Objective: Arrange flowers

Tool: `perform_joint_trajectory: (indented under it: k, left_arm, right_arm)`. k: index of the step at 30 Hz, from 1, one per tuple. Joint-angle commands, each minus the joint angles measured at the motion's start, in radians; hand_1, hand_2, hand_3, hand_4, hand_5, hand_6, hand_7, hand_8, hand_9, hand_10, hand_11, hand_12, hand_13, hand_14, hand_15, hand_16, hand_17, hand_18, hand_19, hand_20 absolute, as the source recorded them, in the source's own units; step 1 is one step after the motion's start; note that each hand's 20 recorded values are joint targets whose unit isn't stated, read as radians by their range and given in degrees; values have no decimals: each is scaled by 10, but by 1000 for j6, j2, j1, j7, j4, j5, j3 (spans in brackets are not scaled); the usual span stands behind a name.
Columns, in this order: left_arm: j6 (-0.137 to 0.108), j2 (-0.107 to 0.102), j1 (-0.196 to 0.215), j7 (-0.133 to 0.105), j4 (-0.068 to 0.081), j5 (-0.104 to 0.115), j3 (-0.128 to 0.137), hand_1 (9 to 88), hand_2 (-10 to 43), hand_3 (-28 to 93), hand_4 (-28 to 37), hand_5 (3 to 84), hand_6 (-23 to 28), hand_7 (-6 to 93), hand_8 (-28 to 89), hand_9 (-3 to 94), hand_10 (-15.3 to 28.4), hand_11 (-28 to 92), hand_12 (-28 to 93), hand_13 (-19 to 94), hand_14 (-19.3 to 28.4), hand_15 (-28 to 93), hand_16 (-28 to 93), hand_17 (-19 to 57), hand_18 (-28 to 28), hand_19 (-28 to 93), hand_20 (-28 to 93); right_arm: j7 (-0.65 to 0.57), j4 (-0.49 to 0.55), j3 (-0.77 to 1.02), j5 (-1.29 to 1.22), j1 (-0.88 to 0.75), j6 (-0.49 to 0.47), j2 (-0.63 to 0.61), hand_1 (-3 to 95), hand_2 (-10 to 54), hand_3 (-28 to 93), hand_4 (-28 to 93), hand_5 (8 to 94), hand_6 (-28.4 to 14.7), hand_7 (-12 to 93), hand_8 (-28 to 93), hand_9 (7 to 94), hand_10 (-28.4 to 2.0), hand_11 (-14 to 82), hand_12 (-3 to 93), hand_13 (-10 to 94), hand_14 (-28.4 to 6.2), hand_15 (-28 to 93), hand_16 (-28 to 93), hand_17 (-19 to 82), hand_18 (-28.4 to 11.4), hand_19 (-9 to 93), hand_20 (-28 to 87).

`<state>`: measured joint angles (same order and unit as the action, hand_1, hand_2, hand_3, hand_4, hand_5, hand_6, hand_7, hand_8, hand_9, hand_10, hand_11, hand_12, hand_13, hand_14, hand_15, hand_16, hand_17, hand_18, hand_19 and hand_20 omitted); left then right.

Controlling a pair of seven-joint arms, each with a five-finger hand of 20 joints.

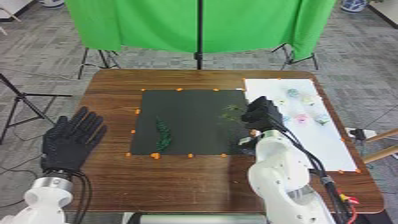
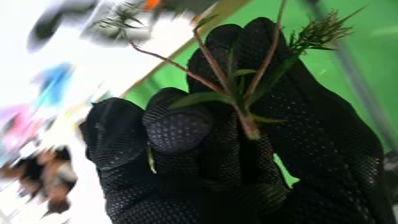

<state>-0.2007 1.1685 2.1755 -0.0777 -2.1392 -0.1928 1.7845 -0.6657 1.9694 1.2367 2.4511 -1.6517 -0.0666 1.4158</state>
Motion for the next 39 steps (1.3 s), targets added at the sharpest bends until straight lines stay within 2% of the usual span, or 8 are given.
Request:
perform_joint_trajectory:
  k: [1,6,10,16,21,25,34,39]
  left_arm:
    - [-10,-31,-38,33,25,2,-46,312,162,722,-267,464,86,139,-81,384,144,180,136,289,149,383,-48,-40,134,316,161]
    - [-15,-48,-50,53,30,-1,-63,311,162,722,-268,462,86,140,-80,384,144,179,136,289,148,383,-48,-40,134,317,161]
    - [-25,-64,-51,58,31,2,-68,311,163,722,-268,463,86,139,-81,384,144,178,136,289,149,384,-48,-40,134,317,161]
    - [-22,-66,-71,74,43,5,-85,312,163,721,-268,463,86,140,-81,384,143,179,137,289,148,384,-49,-41,134,318,161]
    - [-9,-62,-86,77,53,6,-100,312,163,722,-268,463,85,140,-81,384,143,180,136,289,149,383,-49,-40,134,318,160]
    - [0,-57,-103,82,60,6,-112,312,163,721,-268,462,85,140,-82,384,143,180,136,289,149,384,-48,-40,134,318,160]
    - [-3,-67,-93,75,55,10,-101,312,162,722,-269,462,86,140,-81,383,143,180,136,289,149,384,-48,-40,134,318,160]
    - [-4,-72,-96,68,56,13,-102,311,162,723,-269,462,86,138,-82,384,143,179,135,289,149,385,-49,-40,134,317,159]
  right_arm:
    - [10,-47,-85,-1,-21,1,137,611,-95,673,-244,717,-23,407,145,837,-101,376,529,777,-103,695,459,528,-215,932,485]
    - [-28,-70,-124,29,-30,66,188,608,-95,676,-240,721,-25,403,148,846,-100,372,514,794,-96,679,449,543,-221,932,464]
    - [-39,-88,-153,61,-44,99,223,607,-95,677,-240,722,-27,400,151,861,-104,379,494,818,-87,663,444,563,-223,932,459]
    - [-11,-167,-170,107,-49,179,285,610,-95,667,-246,724,-36,389,144,862,-108,399,477,825,-87,657,451,572,-224,932,458]
    - [53,-235,-172,143,-55,216,321,609,-95,673,-254,693,-39,411,139,831,-109,395,489,789,-110,663,446,534,-233,932,443]
    - [51,-255,-171,154,-57,193,332,611,-95,678,-257,684,-38,425,132,824,-108,385,495,780,-112,664,438,521,-236,932,434]
    - [30,-231,-193,121,-57,181,323,587,-95,682,-252,664,-40,434,115,814,-114,370,499,767,-119,668,423,509,-238,932,420]
    - [31,-222,-200,115,-56,163,311,562,-95,677,-231,658,-65,334,81,807,-116,340,490,752,-127,667,403,503,-238,932,396]
